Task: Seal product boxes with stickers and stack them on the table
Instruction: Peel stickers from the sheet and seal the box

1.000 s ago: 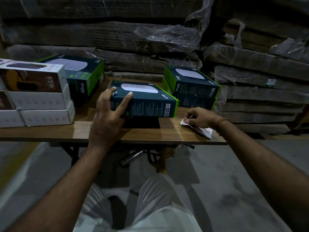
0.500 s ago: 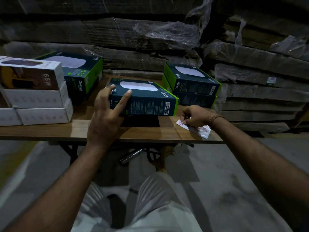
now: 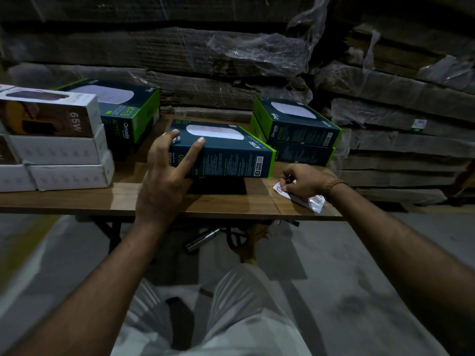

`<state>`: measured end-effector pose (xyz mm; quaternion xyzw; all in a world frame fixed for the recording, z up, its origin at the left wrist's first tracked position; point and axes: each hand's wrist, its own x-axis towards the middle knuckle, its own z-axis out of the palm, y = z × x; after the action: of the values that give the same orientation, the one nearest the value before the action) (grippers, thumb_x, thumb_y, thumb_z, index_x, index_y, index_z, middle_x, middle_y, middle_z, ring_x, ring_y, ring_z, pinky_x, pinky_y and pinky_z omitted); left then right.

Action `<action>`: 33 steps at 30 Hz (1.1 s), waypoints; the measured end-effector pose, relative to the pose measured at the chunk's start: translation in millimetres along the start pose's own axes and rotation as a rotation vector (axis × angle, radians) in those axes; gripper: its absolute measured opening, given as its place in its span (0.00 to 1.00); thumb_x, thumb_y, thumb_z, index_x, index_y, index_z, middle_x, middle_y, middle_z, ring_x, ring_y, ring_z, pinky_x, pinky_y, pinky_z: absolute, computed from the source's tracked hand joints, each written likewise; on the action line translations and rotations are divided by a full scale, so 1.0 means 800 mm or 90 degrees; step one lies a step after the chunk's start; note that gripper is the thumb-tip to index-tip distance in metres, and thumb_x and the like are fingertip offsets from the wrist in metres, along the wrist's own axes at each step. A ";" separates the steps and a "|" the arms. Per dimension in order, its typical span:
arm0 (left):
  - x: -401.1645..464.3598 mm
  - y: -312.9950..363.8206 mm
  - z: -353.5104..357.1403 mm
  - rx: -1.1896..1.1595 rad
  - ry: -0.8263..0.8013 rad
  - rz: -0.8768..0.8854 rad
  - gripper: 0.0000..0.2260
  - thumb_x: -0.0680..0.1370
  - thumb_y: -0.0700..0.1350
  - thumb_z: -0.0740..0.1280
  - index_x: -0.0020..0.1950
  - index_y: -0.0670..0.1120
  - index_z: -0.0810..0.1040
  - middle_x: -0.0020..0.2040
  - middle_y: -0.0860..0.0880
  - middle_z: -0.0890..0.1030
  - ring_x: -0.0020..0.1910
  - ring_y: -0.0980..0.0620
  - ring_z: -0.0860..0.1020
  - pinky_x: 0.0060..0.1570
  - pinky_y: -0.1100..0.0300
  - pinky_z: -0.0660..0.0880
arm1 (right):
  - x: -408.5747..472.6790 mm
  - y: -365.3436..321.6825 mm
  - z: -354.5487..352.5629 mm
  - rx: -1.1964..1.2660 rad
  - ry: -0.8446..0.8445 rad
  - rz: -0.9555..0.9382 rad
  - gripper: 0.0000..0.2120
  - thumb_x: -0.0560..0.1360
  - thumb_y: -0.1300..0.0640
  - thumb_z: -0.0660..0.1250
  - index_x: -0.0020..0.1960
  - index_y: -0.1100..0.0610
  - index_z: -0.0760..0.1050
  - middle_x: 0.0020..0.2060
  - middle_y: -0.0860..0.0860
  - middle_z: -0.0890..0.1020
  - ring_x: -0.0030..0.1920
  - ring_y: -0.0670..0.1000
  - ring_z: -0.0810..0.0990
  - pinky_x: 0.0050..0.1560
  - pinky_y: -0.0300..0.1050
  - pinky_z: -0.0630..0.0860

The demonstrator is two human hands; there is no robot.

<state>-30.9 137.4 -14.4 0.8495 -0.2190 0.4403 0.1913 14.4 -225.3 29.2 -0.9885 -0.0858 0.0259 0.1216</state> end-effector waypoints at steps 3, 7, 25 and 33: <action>0.000 0.001 -0.002 0.001 -0.005 0.001 0.31 0.81 0.47 0.61 0.85 0.50 0.64 0.79 0.32 0.61 0.80 0.31 0.61 0.72 0.35 0.73 | -0.002 0.001 0.001 0.007 0.006 -0.003 0.06 0.79 0.60 0.73 0.45 0.51 0.80 0.46 0.47 0.83 0.52 0.51 0.82 0.50 0.44 0.77; 0.002 0.005 -0.004 -0.002 -0.006 -0.005 0.30 0.81 0.52 0.59 0.84 0.49 0.66 0.78 0.31 0.63 0.79 0.30 0.62 0.71 0.34 0.73 | -0.004 0.002 0.001 0.013 0.009 -0.006 0.09 0.78 0.60 0.73 0.42 0.51 0.79 0.44 0.48 0.82 0.48 0.49 0.79 0.44 0.40 0.74; 0.002 0.009 -0.009 -0.014 -0.025 -0.015 0.32 0.79 0.54 0.57 0.84 0.49 0.66 0.79 0.32 0.62 0.80 0.30 0.61 0.70 0.32 0.74 | -0.022 0.011 -0.007 0.201 -0.020 0.040 0.07 0.81 0.63 0.70 0.47 0.53 0.79 0.55 0.58 0.85 0.59 0.59 0.84 0.60 0.57 0.82; 0.000 0.005 -0.005 -0.004 -0.025 -0.005 0.31 0.80 0.50 0.59 0.85 0.49 0.65 0.79 0.33 0.61 0.80 0.30 0.61 0.70 0.32 0.73 | -0.039 0.006 -0.013 0.352 0.081 0.043 0.03 0.80 0.64 0.73 0.52 0.60 0.80 0.54 0.59 0.85 0.56 0.58 0.85 0.59 0.58 0.84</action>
<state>-35.6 136.1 -11.8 0.8583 -0.2203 0.4221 0.1912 -15.2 -237.6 39.2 -0.9197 -0.0346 -0.0099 0.3910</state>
